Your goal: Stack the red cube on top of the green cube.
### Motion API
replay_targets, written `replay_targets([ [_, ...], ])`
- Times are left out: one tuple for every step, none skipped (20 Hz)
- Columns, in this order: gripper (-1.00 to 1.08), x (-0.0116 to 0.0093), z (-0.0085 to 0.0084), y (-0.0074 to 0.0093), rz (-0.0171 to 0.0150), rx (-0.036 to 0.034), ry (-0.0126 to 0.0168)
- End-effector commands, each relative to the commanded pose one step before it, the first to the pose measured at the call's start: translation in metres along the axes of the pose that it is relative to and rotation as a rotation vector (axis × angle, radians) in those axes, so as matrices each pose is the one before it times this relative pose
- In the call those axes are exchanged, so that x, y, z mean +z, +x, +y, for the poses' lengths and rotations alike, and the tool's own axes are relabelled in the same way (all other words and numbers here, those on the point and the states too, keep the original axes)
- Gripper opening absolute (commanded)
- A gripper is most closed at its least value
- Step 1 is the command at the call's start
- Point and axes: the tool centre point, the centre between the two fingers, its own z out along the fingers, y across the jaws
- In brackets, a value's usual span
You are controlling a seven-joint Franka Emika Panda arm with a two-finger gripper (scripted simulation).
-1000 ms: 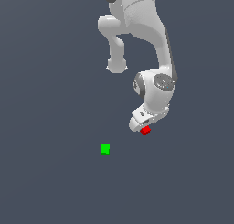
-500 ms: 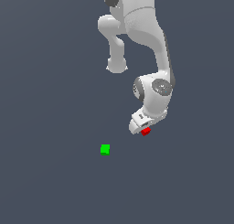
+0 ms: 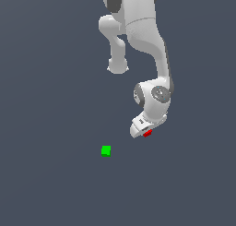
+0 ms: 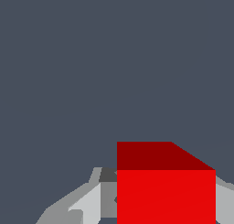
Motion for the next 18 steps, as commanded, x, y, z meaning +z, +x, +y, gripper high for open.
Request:
replay_targets([
  [-1.0, 0.00028, 0.00007, 0.00048, 0.00099, -0.00013, -0.00027],
  [-1.0, 0.0, 0.0, 0.0, 0.0, 0.0, 0.0],
  [-1.0, 0.0, 0.0, 0.0, 0.0, 0.0, 0.0],
  [-1.0, 0.0, 0.0, 0.0, 0.0, 0.0, 0.0],
  [-1.0, 0.0, 0.0, 0.0, 0.0, 0.0, 0.0],
  [-1.0, 0.0, 0.0, 0.0, 0.0, 0.0, 0.0],
  [-1.0, 0.0, 0.0, 0.0, 0.0, 0.0, 0.0],
  [-1.0, 0.0, 0.0, 0.0, 0.0, 0.0, 0.0],
  [-1.0, -0.00028, 0.0002, -0.00034, -0.00058, 0.00028, -0.00026],
  [-1.0, -0.00029, 0.0, -0.00002, 0.0, 0.0, 0.0],
  [-1.0, -0.00087, 0.0, -0.00005, 0.0, 0.0, 0.0],
  [-1.0, -0.00146, -0.00001, -0.00008, 0.0, 0.0, 0.0],
  [-1.0, -0.00206, -0.00001, -0.0001, 0.0, 0.0, 0.0],
  [-1.0, -0.00268, -0.00001, -0.00011, 0.0, 0.0, 0.0],
  [-1.0, -0.0033, -0.00001, -0.00012, 0.0, 0.0, 0.0],
  [-1.0, -0.00395, -0.00001, -0.00013, 0.0, 0.0, 0.0],
  [-1.0, -0.00461, -0.00001, -0.00013, 0.0, 0.0, 0.0],
  [-1.0, -0.00528, -0.00002, -0.00012, 0.0, 0.0, 0.0],
])
